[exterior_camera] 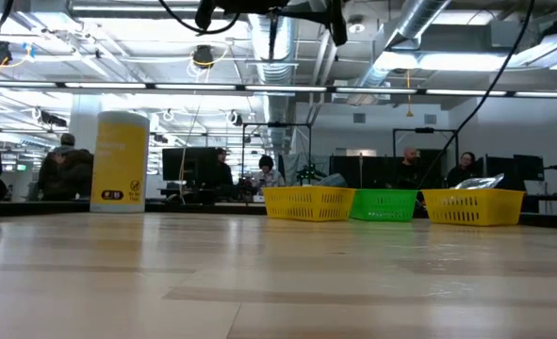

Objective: Pick & Place Travel size toiletries
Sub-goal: Put the silver nail cutter into the green basket

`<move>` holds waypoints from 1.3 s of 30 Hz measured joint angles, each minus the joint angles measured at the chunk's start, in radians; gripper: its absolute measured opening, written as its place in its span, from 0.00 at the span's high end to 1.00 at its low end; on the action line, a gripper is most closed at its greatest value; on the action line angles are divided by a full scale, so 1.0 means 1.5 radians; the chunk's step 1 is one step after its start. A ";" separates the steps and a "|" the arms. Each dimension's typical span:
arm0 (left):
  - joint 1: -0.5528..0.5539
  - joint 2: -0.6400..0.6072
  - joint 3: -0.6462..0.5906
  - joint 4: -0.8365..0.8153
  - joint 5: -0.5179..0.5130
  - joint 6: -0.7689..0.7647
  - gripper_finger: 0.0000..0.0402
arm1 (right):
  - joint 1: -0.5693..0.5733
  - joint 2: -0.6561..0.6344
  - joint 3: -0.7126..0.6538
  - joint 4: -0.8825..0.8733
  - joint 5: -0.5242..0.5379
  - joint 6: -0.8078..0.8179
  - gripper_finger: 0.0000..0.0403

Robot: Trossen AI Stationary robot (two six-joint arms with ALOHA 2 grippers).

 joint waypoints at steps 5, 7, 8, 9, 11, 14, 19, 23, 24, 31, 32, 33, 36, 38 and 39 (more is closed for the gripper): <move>0.008 0.000 0.000 0.005 0.008 0.000 0.89 | 0.001 0.000 0.000 0.002 0.000 -0.002 0.70; 0.010 0.000 0.000 0.008 0.012 0.001 0.89 | 0.000 0.000 0.000 0.002 0.000 -0.002 0.81; 0.011 0.000 0.000 0.009 0.013 0.001 0.89 | 0.000 0.000 0.000 0.000 0.000 -0.002 0.86; 0.012 0.000 0.000 0.009 0.013 0.001 0.89 | 0.000 0.000 0.000 0.000 0.001 -0.003 0.91; 0.012 0.000 0.000 0.010 0.017 0.004 0.89 | 0.000 0.000 0.000 0.000 0.001 -0.013 0.97; 0.012 0.000 0.000 0.010 0.025 0.005 0.89 | 0.000 0.000 0.000 -0.001 0.001 -0.010 0.97; 0.012 0.000 0.000 0.012 0.029 0.006 0.85 | -0.007 0.000 0.000 -0.002 -0.003 -0.010 0.99; 0.012 0.000 0.000 0.014 0.030 -0.002 0.68 | -0.012 0.000 0.000 -0.003 -0.012 -0.015 0.99; 0.012 0.000 0.000 0.014 0.030 -0.003 0.63 | -0.014 -0.002 0.000 -0.006 -0.016 -0.015 0.99; 0.012 0.000 0.000 0.014 0.027 -0.007 0.46 | -0.037 -0.010 0.000 -0.027 -0.022 -0.019 1.00; 0.012 0.000 0.000 0.014 0.027 -0.007 0.44 | -0.041 -0.014 0.000 -0.026 -0.025 -0.020 1.00; 0.012 0.000 0.000 0.013 0.026 -0.007 0.43 | -0.044 -0.016 0.000 -0.024 -0.030 -0.023 1.00; 0.012 0.000 0.000 0.013 0.011 -0.007 0.42 | -0.052 -0.028 0.000 -0.046 -0.038 -0.034 1.00; 0.012 -0.003 0.000 0.011 0.005 -0.007 0.41 | -0.059 -0.034 0.001 -0.061 -0.037 -0.042 1.00; 0.012 -0.007 0.000 0.009 0.005 -0.006 0.41 | -0.064 -0.041 -0.001 -0.080 -0.038 -0.048 1.00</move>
